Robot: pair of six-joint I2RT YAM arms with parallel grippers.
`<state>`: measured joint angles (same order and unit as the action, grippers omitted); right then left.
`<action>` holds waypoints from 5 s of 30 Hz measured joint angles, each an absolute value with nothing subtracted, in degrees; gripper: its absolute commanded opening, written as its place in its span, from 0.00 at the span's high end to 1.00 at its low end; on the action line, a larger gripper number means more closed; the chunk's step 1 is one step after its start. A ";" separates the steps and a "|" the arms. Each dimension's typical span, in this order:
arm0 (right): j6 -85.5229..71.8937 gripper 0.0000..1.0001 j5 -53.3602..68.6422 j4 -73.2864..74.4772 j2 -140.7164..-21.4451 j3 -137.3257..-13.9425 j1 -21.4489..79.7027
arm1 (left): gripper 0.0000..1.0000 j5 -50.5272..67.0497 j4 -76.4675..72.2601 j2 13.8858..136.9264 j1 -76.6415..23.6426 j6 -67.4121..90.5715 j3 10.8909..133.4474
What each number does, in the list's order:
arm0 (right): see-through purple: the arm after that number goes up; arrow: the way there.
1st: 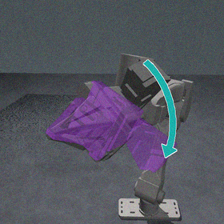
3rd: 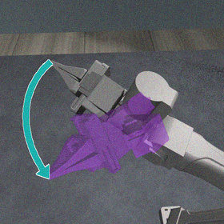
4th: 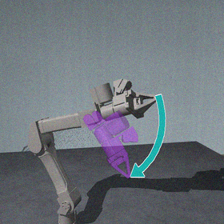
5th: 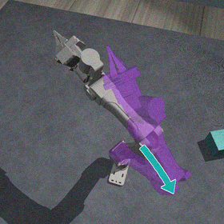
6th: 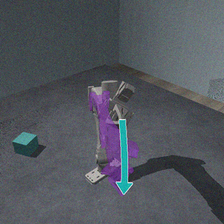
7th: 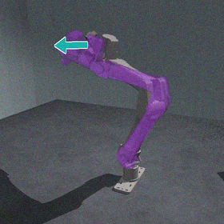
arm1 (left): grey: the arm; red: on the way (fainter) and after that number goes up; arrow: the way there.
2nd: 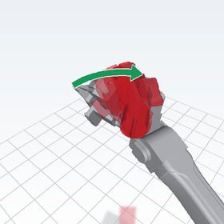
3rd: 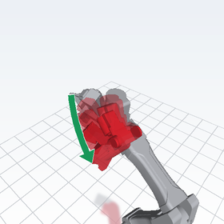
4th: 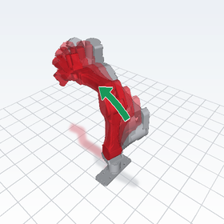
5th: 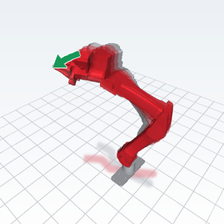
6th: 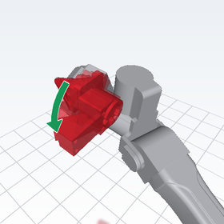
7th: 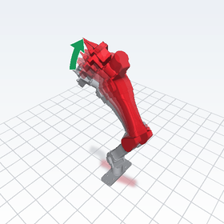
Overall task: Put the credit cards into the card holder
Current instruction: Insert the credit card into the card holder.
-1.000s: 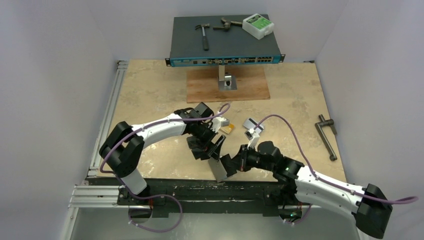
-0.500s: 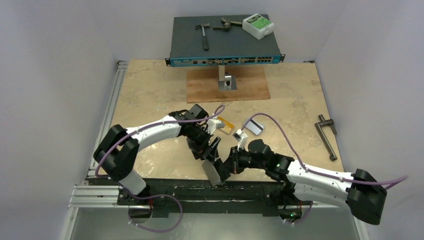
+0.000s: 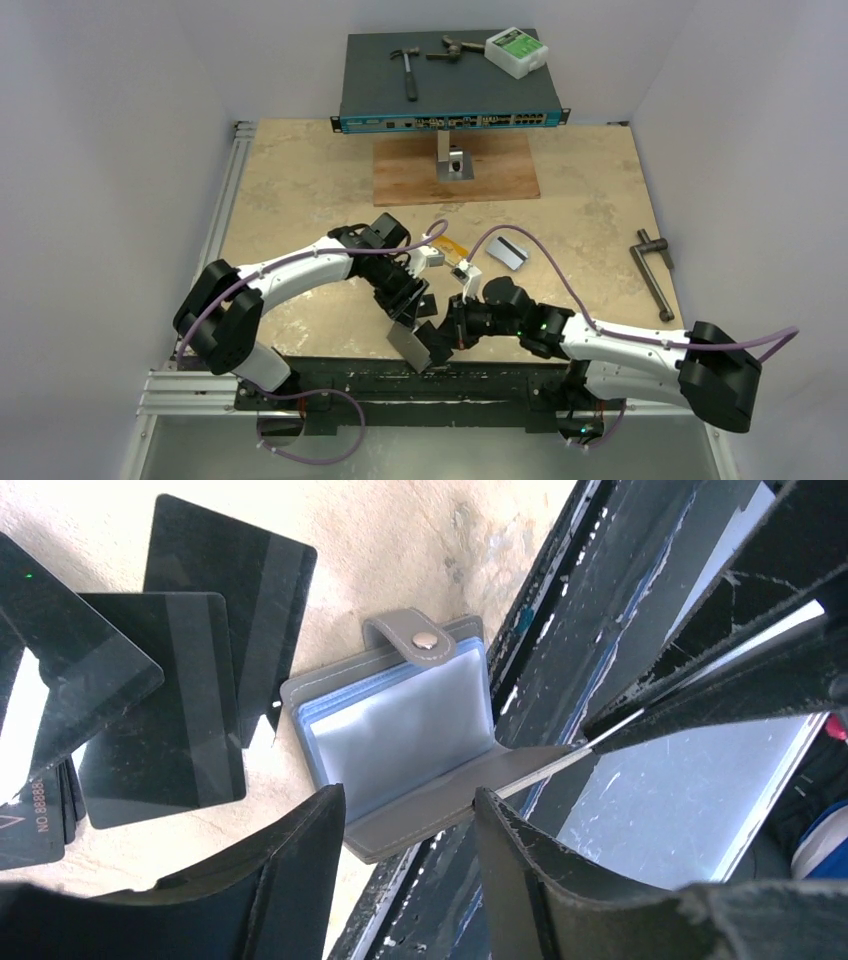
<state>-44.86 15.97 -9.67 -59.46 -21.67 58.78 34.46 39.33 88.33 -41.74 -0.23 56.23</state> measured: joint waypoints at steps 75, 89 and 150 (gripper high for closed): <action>-41.25 1.00 -4.99 17.34 -33.82 -25.82 56.93 | 1.00 7.46 31.48 69.58 -75.85 -78.78 47.81; -45.47 1.00 -9.56 19.00 -44.51 -25.76 56.93 | 1.00 20.29 -2.63 84.01 -61.54 -110.85 35.57; -45.63 1.00 -9.63 18.06 -49.80 -27.33 51.99 | 0.94 31.27 -4.99 82.15 -48.75 -117.49 28.21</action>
<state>-45.63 -9.63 18.06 -49.80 -27.33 51.99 31.27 -4.99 82.15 -48.75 -117.49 28.21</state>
